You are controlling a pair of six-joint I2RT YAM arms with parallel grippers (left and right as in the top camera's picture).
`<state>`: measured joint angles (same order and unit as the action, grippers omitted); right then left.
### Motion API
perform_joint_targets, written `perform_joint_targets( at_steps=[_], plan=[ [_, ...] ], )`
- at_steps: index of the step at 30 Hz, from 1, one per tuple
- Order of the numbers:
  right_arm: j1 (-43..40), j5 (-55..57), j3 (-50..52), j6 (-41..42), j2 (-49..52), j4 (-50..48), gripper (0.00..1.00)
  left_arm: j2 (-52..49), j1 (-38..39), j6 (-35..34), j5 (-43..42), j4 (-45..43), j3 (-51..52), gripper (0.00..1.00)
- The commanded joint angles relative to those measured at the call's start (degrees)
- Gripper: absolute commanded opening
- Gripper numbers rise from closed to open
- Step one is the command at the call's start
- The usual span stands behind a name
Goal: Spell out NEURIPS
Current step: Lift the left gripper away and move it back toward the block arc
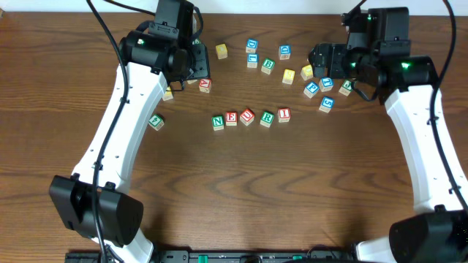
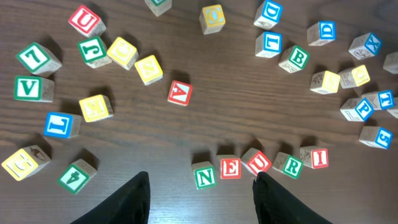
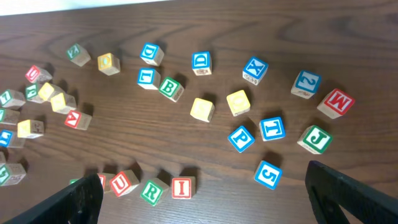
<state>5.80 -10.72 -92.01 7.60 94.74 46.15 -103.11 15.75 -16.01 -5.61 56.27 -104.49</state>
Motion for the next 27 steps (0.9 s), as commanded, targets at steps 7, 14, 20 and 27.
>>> perform_joint_targets(
  at_steps=[7,14,20,27],
  plan=[
    [-0.4,-0.4,-1.2,2.7,1.9,-0.3,0.99,0.9,-0.3,1.0,2.2,-0.4,-0.9,0.53],
    [0.1,-0.4,-1.2,2.6,1.9,-0.1,0.95,0.9,-0.3,1.0,2.3,-0.6,-0.8,0.53],
    [0.8,-0.2,-1.2,2.6,1.9,-0.1,0.96,0.3,-0.3,1.0,2.3,-0.6,-0.6,0.53],
    [0.9,0.1,-1.2,2.6,1.9,-0.1,0.96,0.3,-0.3,1.0,2.4,-0.6,-0.6,0.53]
  ],
)
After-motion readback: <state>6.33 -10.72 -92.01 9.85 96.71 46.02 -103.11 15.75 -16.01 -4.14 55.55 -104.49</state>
